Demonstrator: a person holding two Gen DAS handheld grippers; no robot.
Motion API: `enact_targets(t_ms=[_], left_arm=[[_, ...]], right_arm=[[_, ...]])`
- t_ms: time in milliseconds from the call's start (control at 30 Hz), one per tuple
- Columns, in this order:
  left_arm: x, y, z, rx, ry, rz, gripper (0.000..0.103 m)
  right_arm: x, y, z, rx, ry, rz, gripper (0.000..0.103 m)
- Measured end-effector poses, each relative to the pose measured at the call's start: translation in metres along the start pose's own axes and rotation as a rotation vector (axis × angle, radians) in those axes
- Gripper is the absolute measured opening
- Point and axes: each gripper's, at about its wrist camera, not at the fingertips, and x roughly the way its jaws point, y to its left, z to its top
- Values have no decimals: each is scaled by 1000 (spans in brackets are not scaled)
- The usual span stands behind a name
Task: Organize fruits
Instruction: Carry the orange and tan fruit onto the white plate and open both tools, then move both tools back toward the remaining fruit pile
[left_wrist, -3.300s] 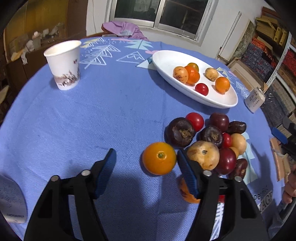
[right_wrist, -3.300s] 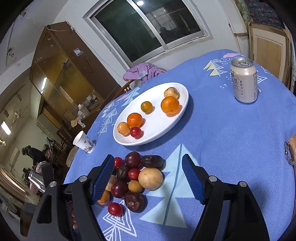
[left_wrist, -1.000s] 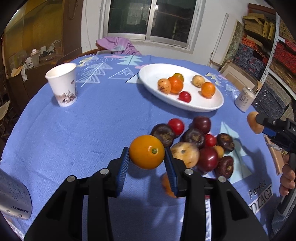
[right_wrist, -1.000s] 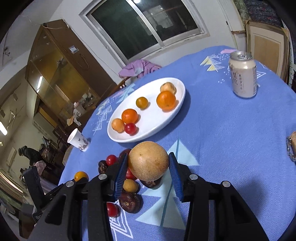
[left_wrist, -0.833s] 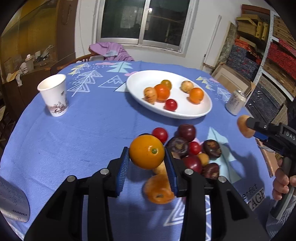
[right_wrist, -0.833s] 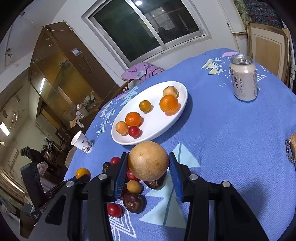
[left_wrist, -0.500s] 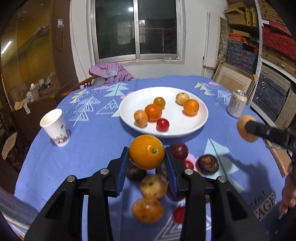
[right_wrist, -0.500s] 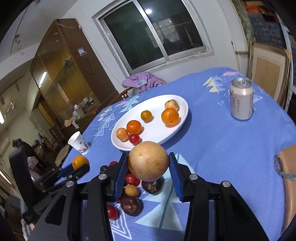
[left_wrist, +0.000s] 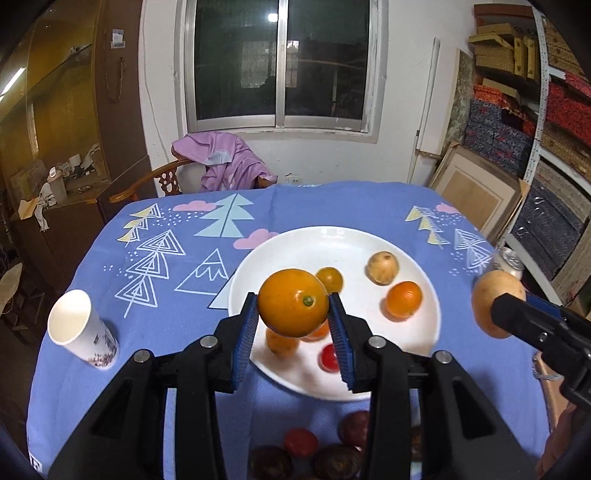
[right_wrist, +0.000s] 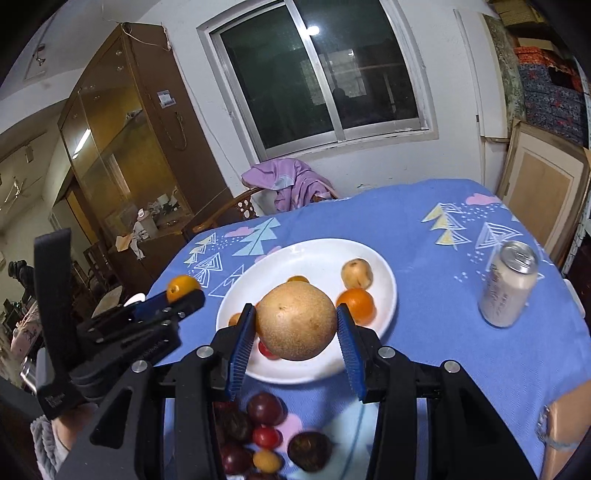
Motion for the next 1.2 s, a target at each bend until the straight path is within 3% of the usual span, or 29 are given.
enact_targets(t_ms=[267, 600, 700, 767, 800, 1200], left_arm=[[78, 23, 14, -37, 86, -8, 38], [132, 33, 5, -67, 196, -68, 38], [132, 34, 4, -63, 183, -56, 43], [128, 34, 5, -64, 159, -52, 61], [126, 34, 6, -64, 148, -53, 63], [74, 30, 11, -41, 47, -27, 66]], right_arm=[[66, -4, -9, -41, 112, -43, 45], [97, -7, -23, -70, 169, -77, 45], [103, -4, -27, -84, 189, -76, 46], [105, -2, -30, -91, 192, -83, 46], [105, -2, -30, -99, 190, -92, 46], [69, 1, -9, -91, 92, -74, 47]])
